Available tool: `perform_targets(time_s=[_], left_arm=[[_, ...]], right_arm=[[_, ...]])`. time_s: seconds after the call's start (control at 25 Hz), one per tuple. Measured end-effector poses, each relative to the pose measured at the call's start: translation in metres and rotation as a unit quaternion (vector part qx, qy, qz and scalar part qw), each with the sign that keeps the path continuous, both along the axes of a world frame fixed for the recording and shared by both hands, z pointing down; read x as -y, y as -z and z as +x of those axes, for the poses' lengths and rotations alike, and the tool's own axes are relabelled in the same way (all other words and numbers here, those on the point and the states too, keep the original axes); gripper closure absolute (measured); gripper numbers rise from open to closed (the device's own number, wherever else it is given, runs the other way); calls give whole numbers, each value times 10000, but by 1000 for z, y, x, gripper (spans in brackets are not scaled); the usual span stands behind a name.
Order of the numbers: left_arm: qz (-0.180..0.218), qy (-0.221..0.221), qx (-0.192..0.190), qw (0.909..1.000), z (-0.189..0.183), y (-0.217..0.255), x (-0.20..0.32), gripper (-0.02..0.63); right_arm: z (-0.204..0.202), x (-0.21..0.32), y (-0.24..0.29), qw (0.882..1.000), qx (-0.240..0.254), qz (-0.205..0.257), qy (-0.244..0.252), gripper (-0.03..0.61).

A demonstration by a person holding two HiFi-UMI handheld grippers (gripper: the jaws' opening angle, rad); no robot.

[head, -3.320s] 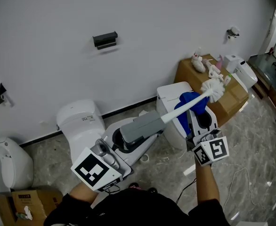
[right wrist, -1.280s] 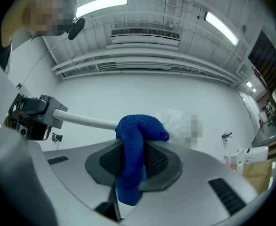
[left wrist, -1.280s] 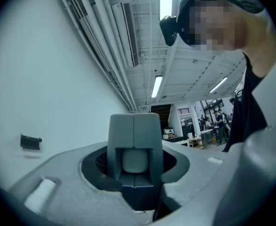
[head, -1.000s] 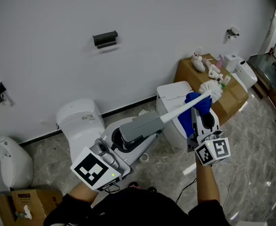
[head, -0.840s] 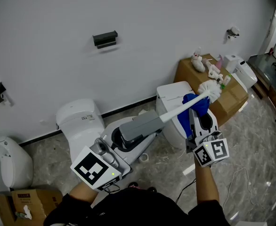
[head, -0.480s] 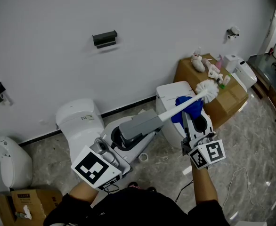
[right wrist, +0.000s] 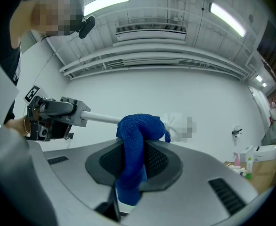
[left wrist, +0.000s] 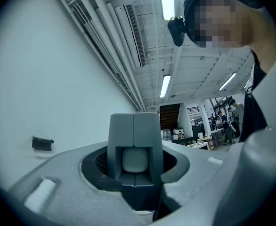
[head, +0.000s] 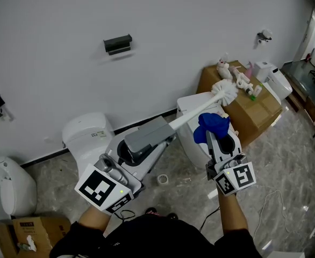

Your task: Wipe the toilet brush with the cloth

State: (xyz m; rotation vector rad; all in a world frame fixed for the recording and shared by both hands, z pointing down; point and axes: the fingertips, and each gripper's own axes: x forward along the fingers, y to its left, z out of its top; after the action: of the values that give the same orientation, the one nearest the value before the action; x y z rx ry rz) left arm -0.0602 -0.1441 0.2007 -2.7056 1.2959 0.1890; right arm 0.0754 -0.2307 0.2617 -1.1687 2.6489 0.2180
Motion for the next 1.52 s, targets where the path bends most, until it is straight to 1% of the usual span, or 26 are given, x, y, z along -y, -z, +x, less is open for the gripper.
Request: perform_targets(time_s=[0.36, 0.72, 0.88, 1.08, 1.52], left_arm=[[-102, 130, -32, 9999, -6, -8, 14, 449], [-132, 118, -11, 9998, -3, -12, 20, 449], [-152, 79, 46, 9998, 3, -16, 21, 449], [-137, -26, 57, 9999, 9, -15, 20, 449], [-130, -154, 89, 9998, 16, -12, 21, 449]], right_arm=[[5, -11, 1, 9999, -147, 45, -12, 495], [15, -21, 12, 9996, -265, 122, -42, 495], [22, -27, 17, 9994, -322, 144, -44, 495], [28, -35, 25, 9994, -280, 189, -60, 495], [34, -50, 41, 9989, -305, 344, -89, 495]])
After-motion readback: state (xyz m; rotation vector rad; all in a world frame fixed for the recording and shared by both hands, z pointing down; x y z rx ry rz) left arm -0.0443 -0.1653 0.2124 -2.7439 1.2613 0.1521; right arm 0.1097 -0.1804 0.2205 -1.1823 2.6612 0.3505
